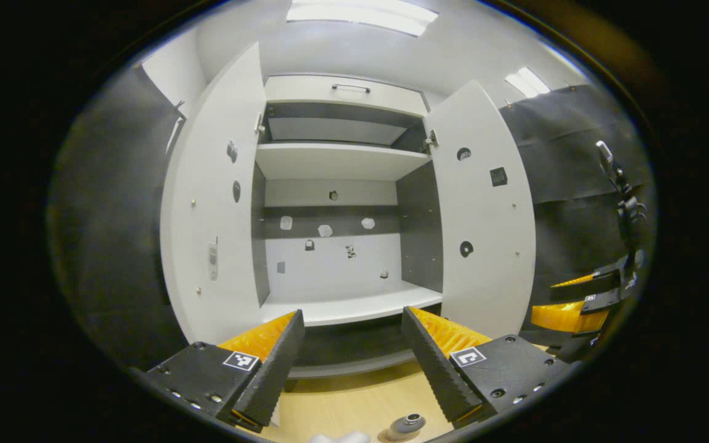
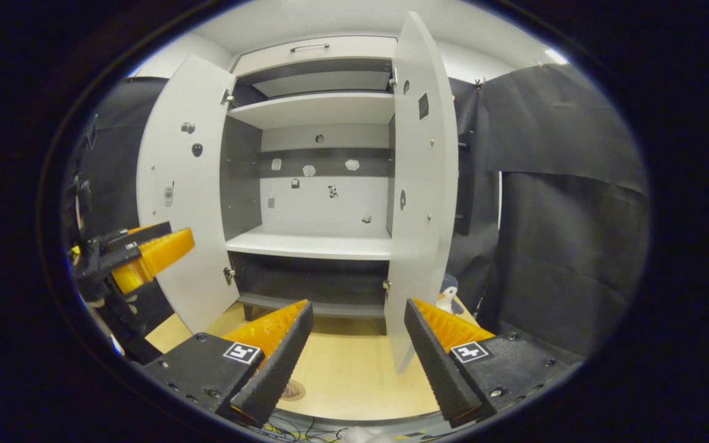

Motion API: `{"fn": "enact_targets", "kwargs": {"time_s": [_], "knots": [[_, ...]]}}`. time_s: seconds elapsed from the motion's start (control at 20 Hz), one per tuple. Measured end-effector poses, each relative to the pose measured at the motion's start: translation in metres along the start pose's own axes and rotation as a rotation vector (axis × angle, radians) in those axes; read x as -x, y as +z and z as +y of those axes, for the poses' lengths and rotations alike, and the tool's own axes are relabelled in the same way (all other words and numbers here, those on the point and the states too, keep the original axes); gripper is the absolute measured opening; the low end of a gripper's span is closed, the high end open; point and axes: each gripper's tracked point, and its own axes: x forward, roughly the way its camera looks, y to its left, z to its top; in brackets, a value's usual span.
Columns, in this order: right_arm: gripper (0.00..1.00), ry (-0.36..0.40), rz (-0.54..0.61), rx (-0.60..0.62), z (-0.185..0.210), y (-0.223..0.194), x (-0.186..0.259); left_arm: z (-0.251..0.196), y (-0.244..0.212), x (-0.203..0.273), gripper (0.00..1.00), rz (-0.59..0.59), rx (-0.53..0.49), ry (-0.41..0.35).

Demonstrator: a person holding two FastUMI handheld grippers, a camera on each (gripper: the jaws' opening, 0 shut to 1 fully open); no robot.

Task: Grasp the bottle in the cabinet with the left hand and place it on the coaster, then close the right door with the right hand and the left door with the left hand.

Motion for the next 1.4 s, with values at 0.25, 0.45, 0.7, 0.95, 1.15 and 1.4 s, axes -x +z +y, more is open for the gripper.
{"fn": "enact_targets", "kwargs": {"time_s": [0.25,0.45,0.7,0.95,1.15,1.4], "knots": [[0.98,0.005,-0.037,-0.03,-0.026,0.012,-0.002,0.018,0.001,0.02,0.97,0.047,-0.029,0.097],[0.98,-0.002,-0.056,-0.059,-0.077,0.02,-0.007,0.007,0.001,0.026,0.97,0.074,-0.052,0.163],[0.96,-0.035,-0.082,-0.073,-0.172,0.039,-0.016,-0.032,-0.002,0.019,0.97,0.117,-0.004,0.205],[0.97,-0.034,-0.114,-0.075,-0.247,0.068,-0.048,-0.065,-0.007,0.018,0.97,0.154,-0.001,0.268],[0.97,0.028,-0.14,-0.093,-0.266,0.093,-0.077,-0.084,-0.003,0.031,0.97,0.15,0.018,0.325],[0.99,0.15,-0.15,-0.092,-0.244,0.118,-0.1,-0.097,-0.002,0.05,0.97,0.147,0.025,0.413]]}}
